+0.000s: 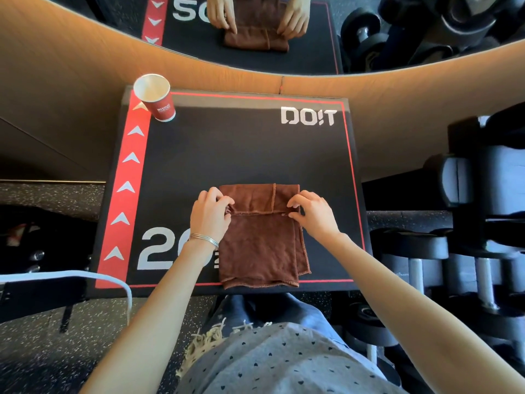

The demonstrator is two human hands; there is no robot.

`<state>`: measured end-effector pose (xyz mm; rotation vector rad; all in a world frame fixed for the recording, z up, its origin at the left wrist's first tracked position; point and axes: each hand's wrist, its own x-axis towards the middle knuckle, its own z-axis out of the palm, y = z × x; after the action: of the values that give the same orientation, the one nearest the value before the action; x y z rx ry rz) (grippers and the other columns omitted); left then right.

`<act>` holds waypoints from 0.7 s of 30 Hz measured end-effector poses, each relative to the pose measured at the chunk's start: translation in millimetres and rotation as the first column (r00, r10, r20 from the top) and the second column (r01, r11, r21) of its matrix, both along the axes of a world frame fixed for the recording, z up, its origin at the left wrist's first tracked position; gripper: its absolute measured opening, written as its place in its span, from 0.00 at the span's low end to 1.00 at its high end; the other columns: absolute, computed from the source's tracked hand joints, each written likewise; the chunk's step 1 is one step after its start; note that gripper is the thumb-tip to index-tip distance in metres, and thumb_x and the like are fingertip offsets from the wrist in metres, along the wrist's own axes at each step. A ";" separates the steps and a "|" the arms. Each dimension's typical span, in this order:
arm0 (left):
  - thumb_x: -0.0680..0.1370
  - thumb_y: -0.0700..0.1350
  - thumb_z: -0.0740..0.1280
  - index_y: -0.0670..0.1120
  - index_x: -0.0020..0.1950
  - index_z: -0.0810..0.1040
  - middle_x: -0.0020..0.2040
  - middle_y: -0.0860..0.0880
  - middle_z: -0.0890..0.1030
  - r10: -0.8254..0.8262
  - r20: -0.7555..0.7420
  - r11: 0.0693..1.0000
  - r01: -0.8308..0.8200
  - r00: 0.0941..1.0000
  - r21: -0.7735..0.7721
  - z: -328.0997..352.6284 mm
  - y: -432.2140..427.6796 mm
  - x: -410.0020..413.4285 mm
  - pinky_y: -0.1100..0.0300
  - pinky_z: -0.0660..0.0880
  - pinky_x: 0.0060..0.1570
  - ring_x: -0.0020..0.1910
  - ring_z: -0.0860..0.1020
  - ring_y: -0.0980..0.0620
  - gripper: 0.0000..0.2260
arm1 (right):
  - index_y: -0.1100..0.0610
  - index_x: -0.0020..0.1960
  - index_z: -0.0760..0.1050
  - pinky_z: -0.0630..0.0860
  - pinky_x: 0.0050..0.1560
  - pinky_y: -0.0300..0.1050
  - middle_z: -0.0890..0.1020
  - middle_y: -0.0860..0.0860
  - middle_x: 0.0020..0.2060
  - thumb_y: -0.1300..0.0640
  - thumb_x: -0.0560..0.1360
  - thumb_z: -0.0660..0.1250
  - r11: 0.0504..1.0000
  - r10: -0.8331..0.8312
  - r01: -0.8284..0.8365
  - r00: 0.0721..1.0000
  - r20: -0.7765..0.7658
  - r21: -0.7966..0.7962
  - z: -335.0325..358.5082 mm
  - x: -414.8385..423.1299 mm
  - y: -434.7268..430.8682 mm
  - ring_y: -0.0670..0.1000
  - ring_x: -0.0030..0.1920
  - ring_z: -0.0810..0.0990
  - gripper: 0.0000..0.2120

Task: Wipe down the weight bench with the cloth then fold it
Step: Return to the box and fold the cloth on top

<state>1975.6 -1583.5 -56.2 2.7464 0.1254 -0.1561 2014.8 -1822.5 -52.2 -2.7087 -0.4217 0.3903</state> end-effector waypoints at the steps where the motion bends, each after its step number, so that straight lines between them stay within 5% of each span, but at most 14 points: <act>1: 0.74 0.39 0.69 0.45 0.55 0.81 0.52 0.45 0.77 -0.008 0.005 1.000 0.008 1.000 0.005 -0.5 0.5 -0.3 0.55 0.72 0.50 0.53 0.73 0.45 0.11 | 0.57 0.53 0.78 0.70 0.51 0.49 0.79 0.52 0.50 0.58 0.74 0.70 1.000 0.007 -0.007 1.000 0.014 -0.004 -0.5 -0.9 0.7 0.54 0.51 0.75 0.09; 10: 0.75 0.42 0.68 0.44 0.49 0.78 0.47 0.46 0.80 0.082 0.022 0.996 -0.081 0.996 -0.025 -2.6 2.0 -5.7 0.54 0.71 0.45 0.48 0.75 0.44 0.05 | 0.54 0.50 0.82 0.70 0.50 0.49 0.81 0.51 0.49 0.55 0.75 0.69 0.998 -0.029 0.033 0.995 0.091 -0.050 -5.6 -2.6 4.6 0.56 0.48 0.79 0.06; 16: 0.77 0.43 0.65 0.47 0.54 0.77 0.52 0.47 0.78 0.022 -0.032 0.993 -0.018 0.999 0.121 -4.3 3.0 -5.4 0.56 0.67 0.46 0.52 0.73 0.47 0.07 | 0.53 0.49 0.83 0.71 0.49 0.48 0.81 0.50 0.48 0.54 0.75 0.69 0.996 -0.019 0.028 0.995 0.098 -0.084 -2.9 -0.4 7.4 0.54 0.46 0.80 0.06; 21: 0.76 0.44 0.65 0.47 0.49 0.77 0.49 0.48 0.77 0.047 -0.037 0.985 -0.040 0.998 0.165 -2.9 0.3 -6.2 0.58 0.64 0.44 0.49 0.74 0.48 0.04 | 0.54 0.48 0.83 0.71 0.48 0.48 0.82 0.50 0.47 0.55 0.74 0.70 0.996 -0.020 0.029 0.994 0.110 -0.080 -0.3 -1.3 9.2 0.55 0.44 0.80 0.05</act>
<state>1969.4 -1583.1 -59.1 2.9029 0.2190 -0.1984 2013.5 -1813.3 -52.4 -2.8211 -0.4104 0.2589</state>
